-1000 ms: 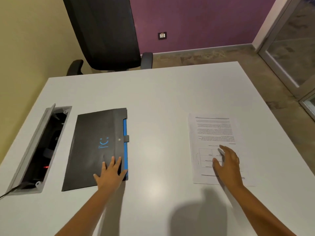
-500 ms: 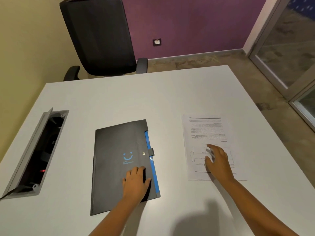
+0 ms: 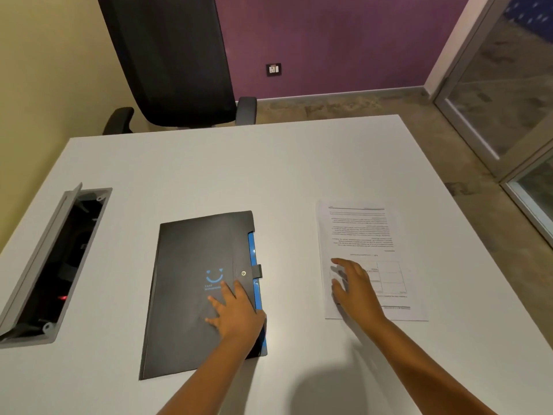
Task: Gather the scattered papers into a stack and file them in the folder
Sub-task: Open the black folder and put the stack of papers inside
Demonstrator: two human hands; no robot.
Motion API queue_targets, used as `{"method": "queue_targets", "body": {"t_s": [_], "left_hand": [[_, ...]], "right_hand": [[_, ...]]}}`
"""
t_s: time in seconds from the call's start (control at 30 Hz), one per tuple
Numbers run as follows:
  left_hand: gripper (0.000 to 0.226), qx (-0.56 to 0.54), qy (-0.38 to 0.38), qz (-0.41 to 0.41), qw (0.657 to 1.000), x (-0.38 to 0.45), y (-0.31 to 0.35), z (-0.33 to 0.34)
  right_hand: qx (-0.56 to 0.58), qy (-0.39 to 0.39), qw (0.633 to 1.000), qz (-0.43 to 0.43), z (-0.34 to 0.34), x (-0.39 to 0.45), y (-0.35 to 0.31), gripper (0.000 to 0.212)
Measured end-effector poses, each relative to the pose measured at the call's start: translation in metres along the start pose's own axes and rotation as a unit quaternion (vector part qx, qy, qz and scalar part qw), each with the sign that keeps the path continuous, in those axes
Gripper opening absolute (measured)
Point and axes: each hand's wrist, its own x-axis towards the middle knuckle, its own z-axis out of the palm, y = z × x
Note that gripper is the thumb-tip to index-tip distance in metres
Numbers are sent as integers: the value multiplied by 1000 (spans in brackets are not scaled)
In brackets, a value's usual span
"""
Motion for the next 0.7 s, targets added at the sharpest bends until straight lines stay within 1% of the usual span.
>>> {"method": "queue_targets", "body": {"t_s": [0.07,0.13,0.2,0.3,0.43,0.5,0.57,0.7], "left_hand": [[79,-16,-12,0,1000,1,0,-2],[71,-5,-12,16,1000,0,-1,-6],[63,16,27,41,999,0,-3,-9],[60,-13,70,86,994,-2,-9,-21],[56,-25,71,116,990,-17,-5,-36],[57,-43,85,127,987,-30,-2,-45],[57,-72,85,152,982,-43,2,-52],[56,-107,86,189,972,-61,8,-62]], "right_hand": [[-1,-6,1000,0,3,0,-3,39],[2,-10,1000,-6,6,-1,-6,38],[4,-16,1000,-19,10,-2,-12,36],[3,-28,998,-48,19,-2,-23,32],[-2,-64,994,-85,33,2,-42,32],[-7,-83,991,-106,40,4,-52,34],[-37,-97,988,-118,45,8,-62,39],[-117,-151,978,-85,53,14,-73,56]]}}
